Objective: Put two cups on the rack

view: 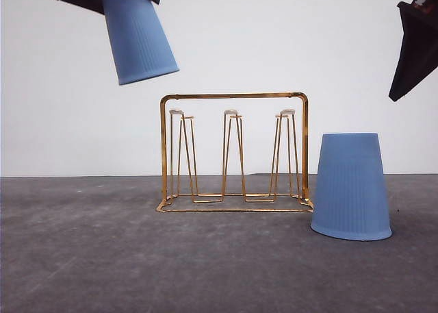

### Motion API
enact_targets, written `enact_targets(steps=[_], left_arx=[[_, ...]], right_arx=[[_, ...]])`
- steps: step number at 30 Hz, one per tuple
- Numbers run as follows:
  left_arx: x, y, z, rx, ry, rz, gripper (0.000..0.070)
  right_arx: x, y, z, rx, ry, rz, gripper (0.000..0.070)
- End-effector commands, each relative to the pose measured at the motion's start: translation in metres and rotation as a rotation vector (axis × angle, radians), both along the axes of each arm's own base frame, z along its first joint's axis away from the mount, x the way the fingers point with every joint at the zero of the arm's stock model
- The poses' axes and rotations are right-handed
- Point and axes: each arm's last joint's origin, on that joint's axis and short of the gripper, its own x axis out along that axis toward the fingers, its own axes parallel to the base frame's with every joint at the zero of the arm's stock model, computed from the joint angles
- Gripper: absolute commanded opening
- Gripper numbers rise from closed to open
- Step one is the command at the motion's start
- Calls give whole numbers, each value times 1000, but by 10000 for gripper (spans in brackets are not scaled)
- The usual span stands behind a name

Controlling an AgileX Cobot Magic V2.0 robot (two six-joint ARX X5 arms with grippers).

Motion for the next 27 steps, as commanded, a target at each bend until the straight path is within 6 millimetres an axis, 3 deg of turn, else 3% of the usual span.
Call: enact_targets(steps=[1,11,16,22,27], left_arx=[[11,-7,-5,20,-2,-16,352],[59,-35,-64,65,101,-35,358],[69,-42,-87,80,165,-64,545],[72,-44,-89,74,152,-65,556],[70,-43,-76,67,142,-63,556]], right_arx=[[3,1,5,-3,-23,13,641],[3,1,5,-8,-25,18,641],[3,1,5,-13,-29,27,645],[3,3,6,14,-36,61,671],[8,10,9,49,-83,109,697]])
